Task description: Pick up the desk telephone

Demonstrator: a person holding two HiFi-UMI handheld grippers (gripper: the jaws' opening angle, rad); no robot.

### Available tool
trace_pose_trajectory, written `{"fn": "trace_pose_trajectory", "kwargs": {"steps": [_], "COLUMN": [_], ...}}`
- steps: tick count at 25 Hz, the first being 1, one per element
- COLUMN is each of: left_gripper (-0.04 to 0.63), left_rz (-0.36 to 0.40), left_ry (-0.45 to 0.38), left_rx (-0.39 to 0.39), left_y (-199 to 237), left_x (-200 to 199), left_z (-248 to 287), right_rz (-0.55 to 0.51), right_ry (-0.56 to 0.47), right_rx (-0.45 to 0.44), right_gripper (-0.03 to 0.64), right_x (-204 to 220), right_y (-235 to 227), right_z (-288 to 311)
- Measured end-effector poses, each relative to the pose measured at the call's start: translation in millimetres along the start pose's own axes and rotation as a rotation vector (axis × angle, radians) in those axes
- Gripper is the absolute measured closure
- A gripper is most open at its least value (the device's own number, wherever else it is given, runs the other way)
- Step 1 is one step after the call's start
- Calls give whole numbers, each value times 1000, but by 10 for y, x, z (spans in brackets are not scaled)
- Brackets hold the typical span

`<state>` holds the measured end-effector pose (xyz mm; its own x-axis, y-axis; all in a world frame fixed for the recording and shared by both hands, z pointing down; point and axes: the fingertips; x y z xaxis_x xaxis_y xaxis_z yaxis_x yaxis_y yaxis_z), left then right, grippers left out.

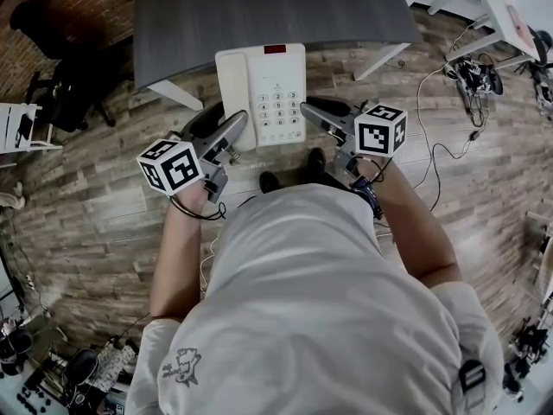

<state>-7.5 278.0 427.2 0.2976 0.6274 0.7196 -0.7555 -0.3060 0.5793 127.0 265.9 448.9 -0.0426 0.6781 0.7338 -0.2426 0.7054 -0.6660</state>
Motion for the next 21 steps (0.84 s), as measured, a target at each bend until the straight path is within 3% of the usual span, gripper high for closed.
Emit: {"fn": "trace_pose_trajectory", "kwargs": {"steps": [21], "left_gripper": [302], "left_rz": [-8], "left_ry": [-7], "left_rx": [9], "left_y": [70], "left_x": [-85], "left_z": [-38], "right_rz": [-5], "right_ry": [-3], "right_rx": [12], "right_gripper": [541], "right_x": [-65], "right_y": [25], "right_z": [94]}}
Point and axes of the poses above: the fingertips, and each gripper's own axes: z forward along the fingers, y to its left, x out of its underside, and after that the axes turned 14 degrees about -x, right-handed
